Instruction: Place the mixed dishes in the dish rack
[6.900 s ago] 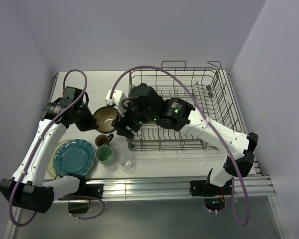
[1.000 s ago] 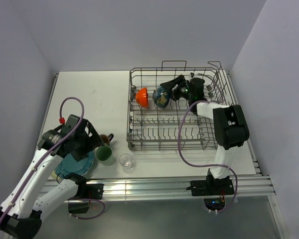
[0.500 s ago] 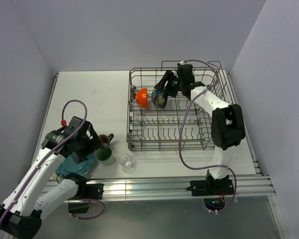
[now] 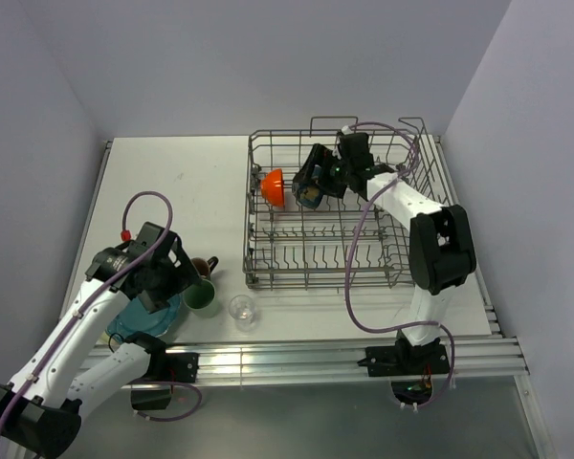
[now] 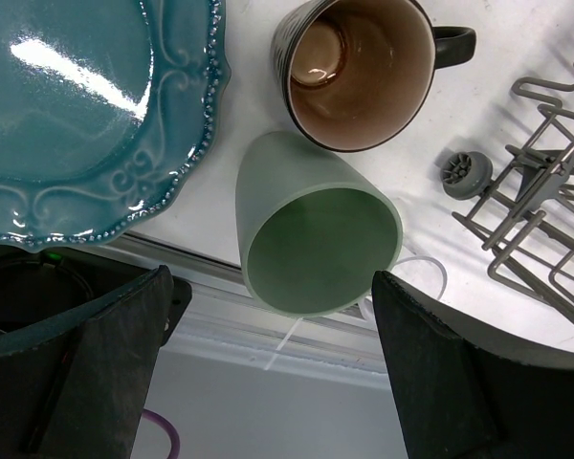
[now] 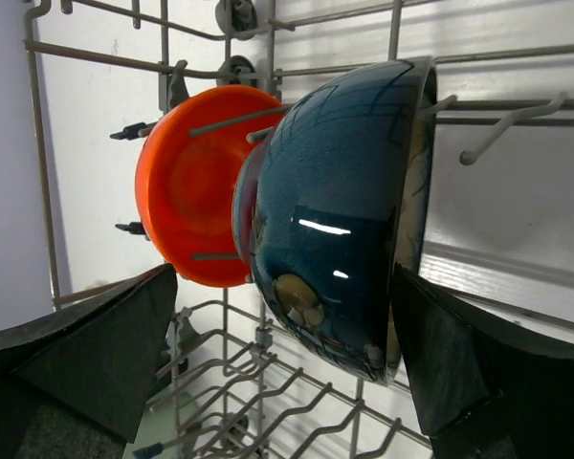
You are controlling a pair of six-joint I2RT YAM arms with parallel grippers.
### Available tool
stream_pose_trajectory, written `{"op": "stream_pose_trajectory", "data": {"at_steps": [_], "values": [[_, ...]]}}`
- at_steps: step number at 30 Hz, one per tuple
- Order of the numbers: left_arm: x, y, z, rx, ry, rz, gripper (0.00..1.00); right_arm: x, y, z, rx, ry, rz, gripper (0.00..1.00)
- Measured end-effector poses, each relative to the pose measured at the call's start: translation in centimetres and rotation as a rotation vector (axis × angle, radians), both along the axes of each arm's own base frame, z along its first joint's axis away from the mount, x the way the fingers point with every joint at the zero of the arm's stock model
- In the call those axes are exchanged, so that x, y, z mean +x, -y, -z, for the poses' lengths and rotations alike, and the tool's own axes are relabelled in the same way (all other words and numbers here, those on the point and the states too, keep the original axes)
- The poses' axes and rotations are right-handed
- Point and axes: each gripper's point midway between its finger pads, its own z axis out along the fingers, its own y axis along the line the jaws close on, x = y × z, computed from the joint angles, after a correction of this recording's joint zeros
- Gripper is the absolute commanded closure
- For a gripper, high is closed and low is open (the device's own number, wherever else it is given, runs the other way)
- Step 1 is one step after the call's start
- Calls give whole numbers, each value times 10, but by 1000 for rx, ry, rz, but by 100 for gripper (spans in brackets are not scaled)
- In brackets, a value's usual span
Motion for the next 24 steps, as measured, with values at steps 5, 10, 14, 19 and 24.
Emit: {"op": "stream_pose_trajectory", "data": {"at_steps": [5, 10, 14, 19, 24], "values": [[-1, -1, 6, 9, -8, 0, 7, 0, 10, -8, -58, 41, 3, 0], [0, -3, 13, 29, -26, -2, 8, -3, 20, -18, -91, 60, 13, 0], [3, -4, 20, 47, -42, 2, 11, -3, 35, -29, -130, 91, 42, 0], [3, -4, 33, 64, -68, 13, 31, -2, 67, -57, -195, 155, 121, 0], [-3, -6, 45, 72, -92, 18, 63, -16, 79, -97, -209, 233, 156, 0]]}}
